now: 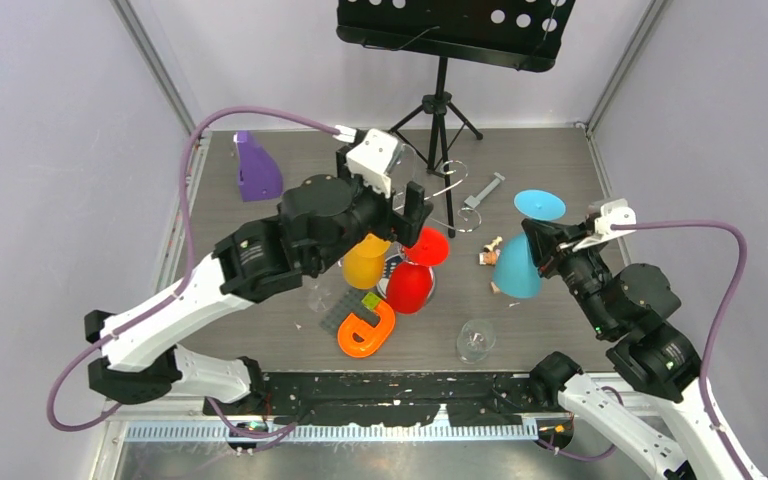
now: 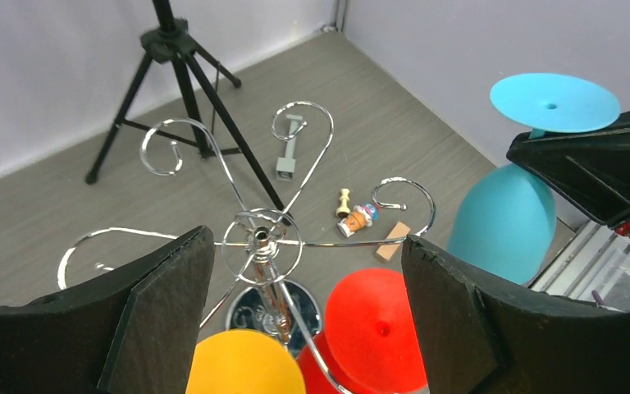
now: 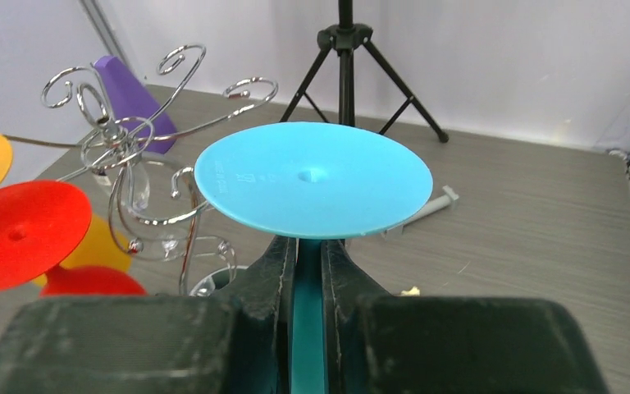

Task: Place the wine glass upside down on the wine glass rack
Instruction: Turn the wine glass upside down at the wine rack.

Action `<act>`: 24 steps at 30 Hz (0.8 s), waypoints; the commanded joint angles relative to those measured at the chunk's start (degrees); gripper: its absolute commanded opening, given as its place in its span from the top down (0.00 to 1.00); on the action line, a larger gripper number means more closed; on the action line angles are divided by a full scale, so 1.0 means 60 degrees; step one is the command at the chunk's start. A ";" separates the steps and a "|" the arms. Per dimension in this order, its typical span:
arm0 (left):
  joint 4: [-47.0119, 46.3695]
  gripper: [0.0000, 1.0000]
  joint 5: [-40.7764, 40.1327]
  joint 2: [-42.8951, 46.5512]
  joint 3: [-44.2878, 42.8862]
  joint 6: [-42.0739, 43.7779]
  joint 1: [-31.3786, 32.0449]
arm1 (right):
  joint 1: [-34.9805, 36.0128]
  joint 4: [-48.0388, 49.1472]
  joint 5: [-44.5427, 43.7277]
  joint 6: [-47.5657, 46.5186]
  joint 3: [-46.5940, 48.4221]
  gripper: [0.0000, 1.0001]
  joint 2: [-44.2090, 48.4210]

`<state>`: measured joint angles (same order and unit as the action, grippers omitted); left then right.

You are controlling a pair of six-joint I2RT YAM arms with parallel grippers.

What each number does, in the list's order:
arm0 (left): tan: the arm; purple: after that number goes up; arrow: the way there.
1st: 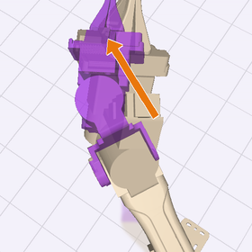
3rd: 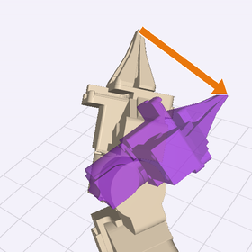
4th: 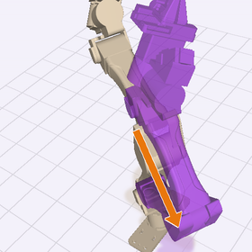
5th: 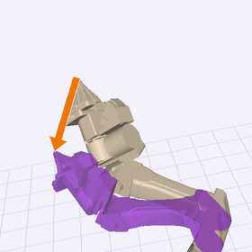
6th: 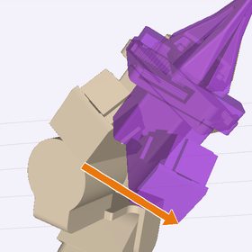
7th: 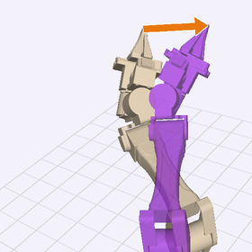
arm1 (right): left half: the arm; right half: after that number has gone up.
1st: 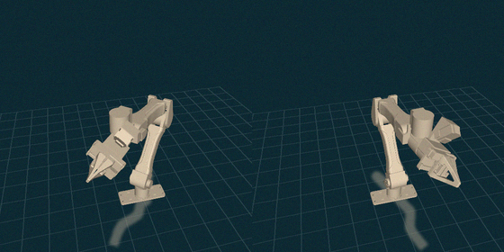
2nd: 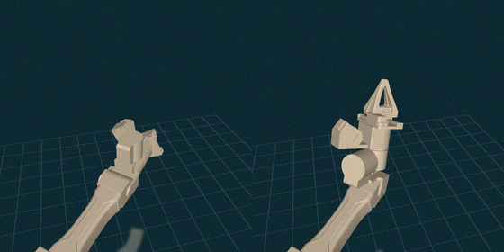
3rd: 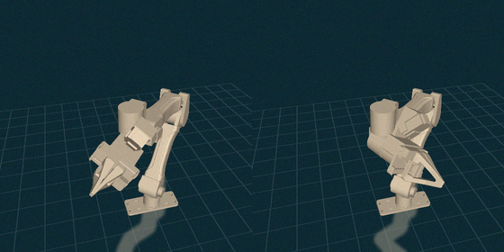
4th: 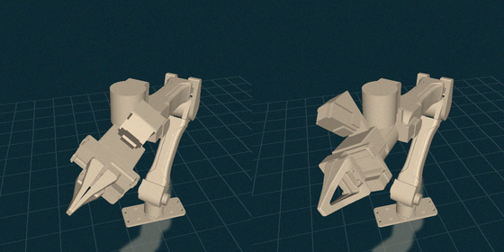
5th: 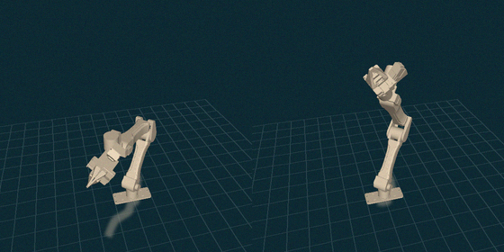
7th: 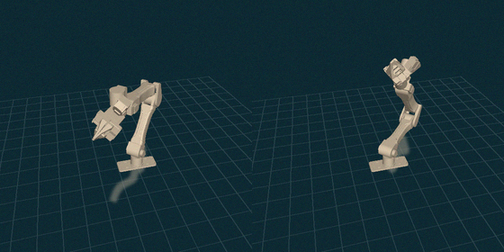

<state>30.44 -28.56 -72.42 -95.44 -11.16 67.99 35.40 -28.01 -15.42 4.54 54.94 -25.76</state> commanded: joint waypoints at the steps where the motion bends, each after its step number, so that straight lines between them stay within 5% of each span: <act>1: -0.0082 0.16 0.1273 -0.0393 -0.0042 -0.1168 -0.0662 | -0.0003 0.1868 -0.0327 -0.0679 -0.0160 0.95 -0.0326; 18: -0.0633 0.41 0.2448 -0.1017 0.0493 -0.1470 -0.1753 | -0.0480 0.2445 0.1371 -0.1542 -0.0288 0.95 -0.1301; 24: -0.0723 0.44 0.2381 -0.0929 0.0892 -0.1387 -0.1751 | -0.1493 0.2520 0.3217 -0.1485 -0.0465 0.95 -0.1632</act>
<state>29.23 -15.07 -78.63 -91.20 -19.33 57.63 30.20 -16.80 -5.21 -3.81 52.38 -34.50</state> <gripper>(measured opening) 0.568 0.152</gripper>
